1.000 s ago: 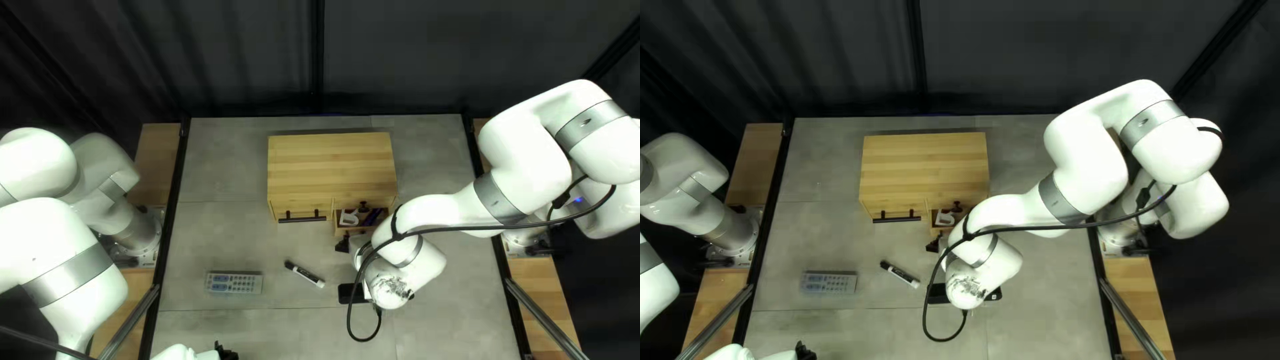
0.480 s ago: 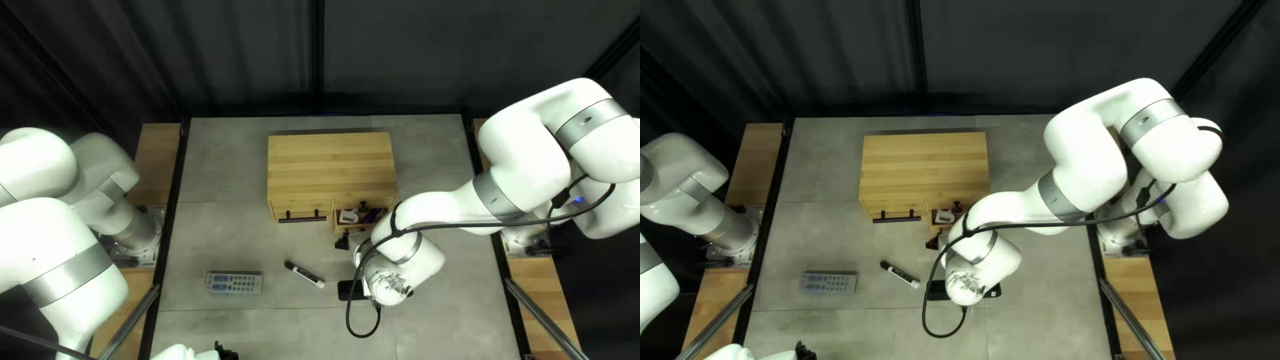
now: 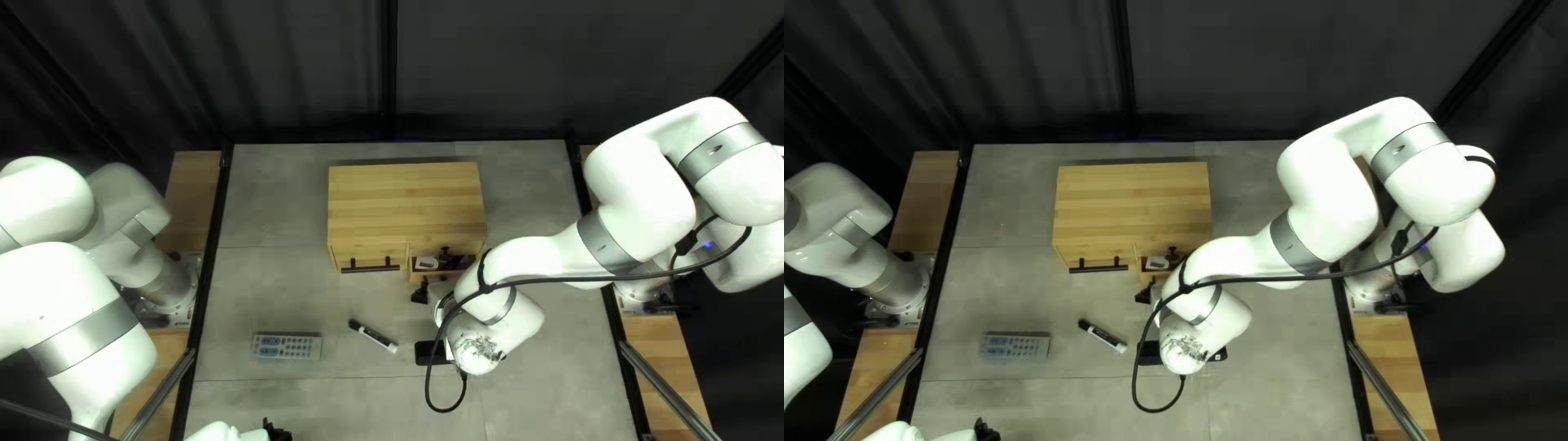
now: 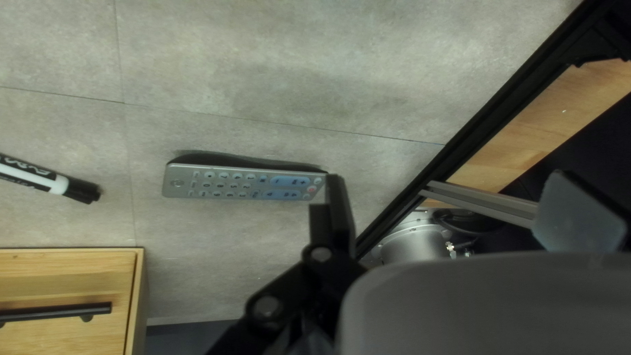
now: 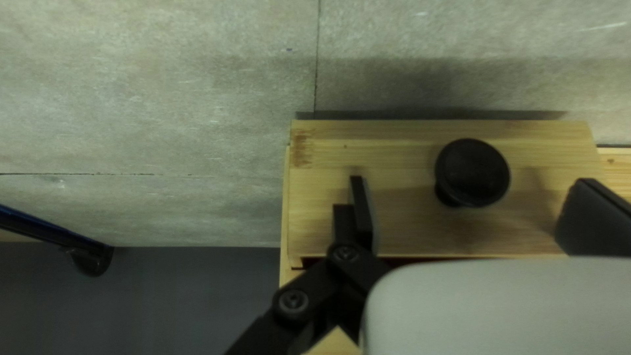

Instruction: Open drawers and place objects into drawer and close

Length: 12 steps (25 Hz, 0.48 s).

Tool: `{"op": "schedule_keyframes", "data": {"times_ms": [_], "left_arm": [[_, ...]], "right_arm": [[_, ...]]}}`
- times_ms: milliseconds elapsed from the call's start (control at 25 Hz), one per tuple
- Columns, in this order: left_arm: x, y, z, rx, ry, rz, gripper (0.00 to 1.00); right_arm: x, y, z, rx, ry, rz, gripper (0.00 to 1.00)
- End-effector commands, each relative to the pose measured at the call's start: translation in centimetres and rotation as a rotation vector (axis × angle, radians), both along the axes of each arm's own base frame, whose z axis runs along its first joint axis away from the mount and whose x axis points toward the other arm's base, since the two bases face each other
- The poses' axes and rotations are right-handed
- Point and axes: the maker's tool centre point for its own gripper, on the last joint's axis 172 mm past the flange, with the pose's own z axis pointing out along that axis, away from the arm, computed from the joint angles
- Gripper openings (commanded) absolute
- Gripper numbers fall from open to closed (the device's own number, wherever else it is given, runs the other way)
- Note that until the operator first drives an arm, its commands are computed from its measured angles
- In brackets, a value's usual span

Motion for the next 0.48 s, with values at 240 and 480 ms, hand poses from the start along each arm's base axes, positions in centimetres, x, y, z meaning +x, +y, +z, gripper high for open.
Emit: {"op": "schedule_keyframes", "data": {"times_ms": [240,480], "left_arm": [[0.0,0.0,0.0,0.0,0.0,0.0,1.0],[0.0,0.0,0.0,0.0,0.0,0.0,1.0]], "right_arm": [[0.07,-0.36,-0.23,-0.008,-0.004,0.011,1.0],[-0.1,-0.64,-0.18,-0.015,-0.009,0.019,1.0]]}}
